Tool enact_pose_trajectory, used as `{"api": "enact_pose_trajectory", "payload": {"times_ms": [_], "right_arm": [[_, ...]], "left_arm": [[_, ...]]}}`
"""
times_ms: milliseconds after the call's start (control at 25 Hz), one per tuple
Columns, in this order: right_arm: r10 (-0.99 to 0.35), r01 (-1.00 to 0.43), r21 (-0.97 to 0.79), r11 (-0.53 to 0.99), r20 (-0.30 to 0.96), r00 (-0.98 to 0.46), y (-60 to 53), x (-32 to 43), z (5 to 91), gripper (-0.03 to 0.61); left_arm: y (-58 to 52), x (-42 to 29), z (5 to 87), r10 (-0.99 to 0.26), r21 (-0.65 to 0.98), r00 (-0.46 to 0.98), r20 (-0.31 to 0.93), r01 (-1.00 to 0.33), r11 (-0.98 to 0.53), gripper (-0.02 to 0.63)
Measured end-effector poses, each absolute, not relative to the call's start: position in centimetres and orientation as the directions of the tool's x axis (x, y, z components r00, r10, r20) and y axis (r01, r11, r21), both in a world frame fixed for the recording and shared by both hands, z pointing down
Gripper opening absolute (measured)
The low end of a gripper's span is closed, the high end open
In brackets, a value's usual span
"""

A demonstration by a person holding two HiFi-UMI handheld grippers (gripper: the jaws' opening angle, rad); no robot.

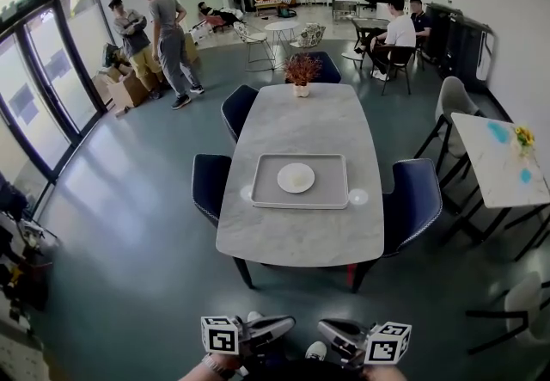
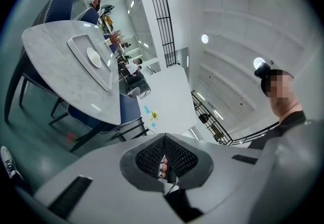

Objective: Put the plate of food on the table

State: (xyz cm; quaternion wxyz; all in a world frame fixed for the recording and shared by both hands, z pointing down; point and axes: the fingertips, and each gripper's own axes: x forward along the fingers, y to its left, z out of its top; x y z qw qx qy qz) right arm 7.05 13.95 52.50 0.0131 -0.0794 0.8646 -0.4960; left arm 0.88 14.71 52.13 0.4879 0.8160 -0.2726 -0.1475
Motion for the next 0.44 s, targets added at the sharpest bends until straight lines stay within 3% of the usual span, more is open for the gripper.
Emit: {"api": "enact_pose_trajectory", "payload": {"times_ms": [440], "right_arm": [[-0.181,-0.138,-0.868,0.476,0.057,-0.982,13.3,8.1,52.7,0.011]], "left_arm": [[13.2,1.6,51.3,-0.585,0.904,0.811,-0.021,-0.234,-0.357,0.008]]}}
